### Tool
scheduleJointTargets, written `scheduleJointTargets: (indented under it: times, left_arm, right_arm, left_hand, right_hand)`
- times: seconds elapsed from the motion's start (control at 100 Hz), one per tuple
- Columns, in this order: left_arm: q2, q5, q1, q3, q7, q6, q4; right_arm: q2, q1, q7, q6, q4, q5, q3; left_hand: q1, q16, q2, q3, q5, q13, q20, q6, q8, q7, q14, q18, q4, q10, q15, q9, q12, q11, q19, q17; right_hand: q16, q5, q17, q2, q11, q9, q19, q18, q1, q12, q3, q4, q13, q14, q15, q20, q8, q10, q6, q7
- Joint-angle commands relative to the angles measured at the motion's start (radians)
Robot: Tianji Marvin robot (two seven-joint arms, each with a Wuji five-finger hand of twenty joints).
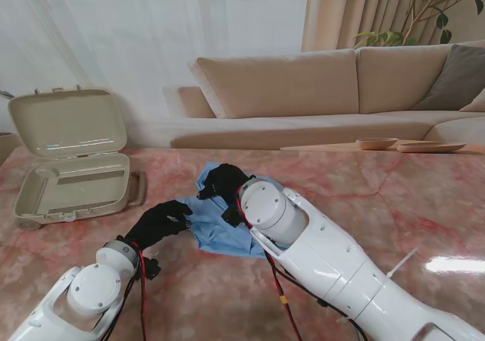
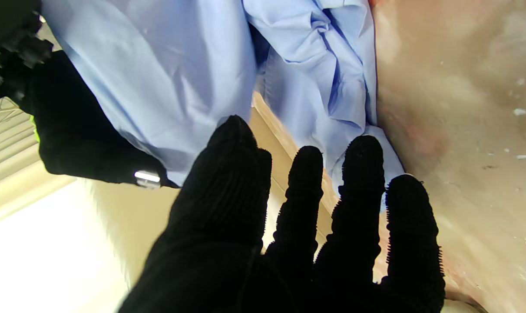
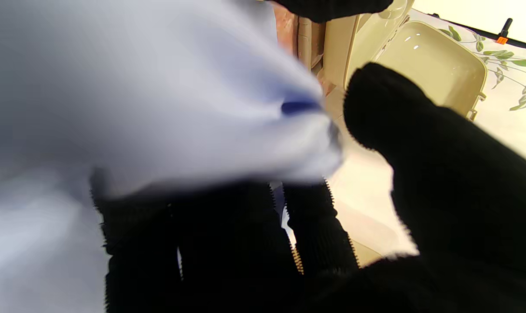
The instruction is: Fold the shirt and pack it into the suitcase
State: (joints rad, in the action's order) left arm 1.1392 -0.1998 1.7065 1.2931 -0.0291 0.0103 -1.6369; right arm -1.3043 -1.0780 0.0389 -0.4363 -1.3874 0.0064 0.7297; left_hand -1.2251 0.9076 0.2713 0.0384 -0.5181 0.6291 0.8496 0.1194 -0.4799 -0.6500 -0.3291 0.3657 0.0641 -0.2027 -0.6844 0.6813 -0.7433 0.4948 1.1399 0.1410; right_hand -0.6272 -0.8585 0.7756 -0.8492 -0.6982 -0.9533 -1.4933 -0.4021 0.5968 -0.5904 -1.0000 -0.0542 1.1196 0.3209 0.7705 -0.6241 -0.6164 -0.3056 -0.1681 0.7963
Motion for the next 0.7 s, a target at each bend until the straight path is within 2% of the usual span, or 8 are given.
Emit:
scheduleJointTargets:
  times: [0.0, 0.02, 0.05, 0.2, 0.39, 0.5, 0.69]
  left_arm:
    - [-0.002, -0.003, 0.008, 0.000, -0.004, -0.008, -0.006]
    - [-0.002, -0.003, 0.008, 0.000, -0.004, -0.009, -0.006]
    - [-0.002, -0.003, 0.008, 0.000, -0.005, -0.011, -0.007]
    - [-0.004, -0.004, 0.010, 0.002, -0.010, -0.015, -0.011]
    - [-0.006, -0.012, 0.018, 0.012, -0.014, -0.018, -0.022]
    - [-0.009, -0.030, 0.035, 0.034, -0.021, -0.023, -0.043]
    - [-0.016, -0.081, 0.076, 0.097, -0.031, -0.044, -0.102]
  right_arm:
    - [-0.001, -0.010, -0.020, 0.001, 0.000, 0.010, 0.002]
    - [-0.001, -0.012, -0.017, 0.003, -0.001, 0.011, 0.003]
    - [-0.003, -0.014, -0.012, 0.005, -0.002, 0.011, 0.004]
    - [-0.004, -0.019, 0.002, 0.006, -0.013, 0.010, 0.011]
    - [-0.003, -0.040, 0.021, 0.000, -0.042, 0.024, 0.036]
    - [0.010, -0.065, 0.019, 0.004, -0.072, 0.016, 0.061]
    - [0.050, -0.139, 0.004, 0.030, -0.144, -0.046, 0.123]
  left_hand:
    - [-0.038, -0.006, -0.018, -0.031, -0.022, -0.009, -0.006, 0.007, 0.012, 0.004, -0.028, 0.024, -0.016, 0.001, 0.000, 0.009, 0.009, 0.009, -0.010, 0.003]
    - [-0.037, -0.006, -0.018, -0.031, -0.022, -0.009, -0.006, 0.008, 0.012, 0.004, -0.028, 0.024, -0.016, 0.000, 0.000, 0.008, 0.009, 0.009, -0.010, 0.003]
    - [-0.038, -0.006, -0.018, -0.031, -0.022, -0.008, -0.006, 0.008, 0.012, 0.004, -0.028, 0.024, -0.016, 0.001, 0.000, 0.009, 0.009, 0.009, -0.010, 0.003]
    - [-0.039, -0.007, -0.017, -0.031, -0.023, -0.008, -0.006, 0.008, 0.010, 0.003, -0.028, 0.024, -0.016, 0.001, 0.001, 0.009, 0.009, 0.009, -0.010, 0.003]
    - [-0.038, -0.007, -0.017, -0.033, -0.024, -0.008, -0.006, 0.008, 0.009, 0.003, -0.027, 0.024, -0.016, 0.001, 0.001, 0.009, 0.009, 0.009, -0.010, 0.003]
    - [-0.038, -0.007, -0.017, -0.034, -0.026, -0.008, -0.006, 0.006, 0.009, 0.002, -0.028, 0.024, -0.016, 0.000, 0.002, 0.008, 0.011, 0.008, -0.010, 0.003]
    - [-0.036, -0.008, -0.018, -0.037, -0.029, -0.009, -0.006, 0.007, 0.011, 0.004, -0.029, 0.024, -0.016, -0.001, 0.003, 0.006, 0.015, 0.007, -0.010, 0.003]
  right_hand:
    - [0.013, -0.008, -0.026, 0.038, 0.024, 0.029, 0.016, -0.017, -0.072, 0.022, 0.022, -0.006, -0.023, 0.015, -0.015, -0.020, -0.042, -0.012, 0.032, -0.087]
    - [0.014, -0.017, -0.032, 0.046, 0.027, 0.033, 0.019, -0.019, -0.080, 0.024, 0.030, 0.008, -0.027, 0.015, -0.017, -0.025, -0.093, -0.012, 0.032, -0.126]
    - [0.015, -0.016, -0.037, 0.048, 0.032, 0.039, 0.020, -0.020, -0.085, 0.026, 0.033, 0.012, -0.032, 0.017, -0.019, -0.027, -0.107, -0.012, 0.034, -0.142]
    - [0.022, 0.007, -0.069, 0.064, 0.066, 0.072, 0.033, -0.020, -0.113, 0.041, 0.055, 0.013, -0.067, 0.022, -0.040, -0.028, -0.105, -0.009, 0.042, -0.212]
    - [0.033, 0.014, -0.133, 0.091, 0.076, 0.101, 0.066, -0.010, -0.120, 0.043, 0.050, 0.021, -0.119, 0.012, -0.074, -0.025, -0.109, -0.012, 0.035, -0.242]
    - [0.034, 0.006, -0.148, 0.103, 0.074, 0.103, 0.073, -0.007, -0.114, 0.043, 0.044, 0.023, -0.129, 0.010, -0.081, -0.026, -0.113, -0.013, 0.033, -0.244]
    - [0.035, -0.008, -0.158, 0.115, 0.073, 0.098, 0.079, -0.004, -0.104, 0.045, 0.043, 0.024, -0.134, 0.008, -0.085, -0.028, -0.120, -0.009, 0.034, -0.245]
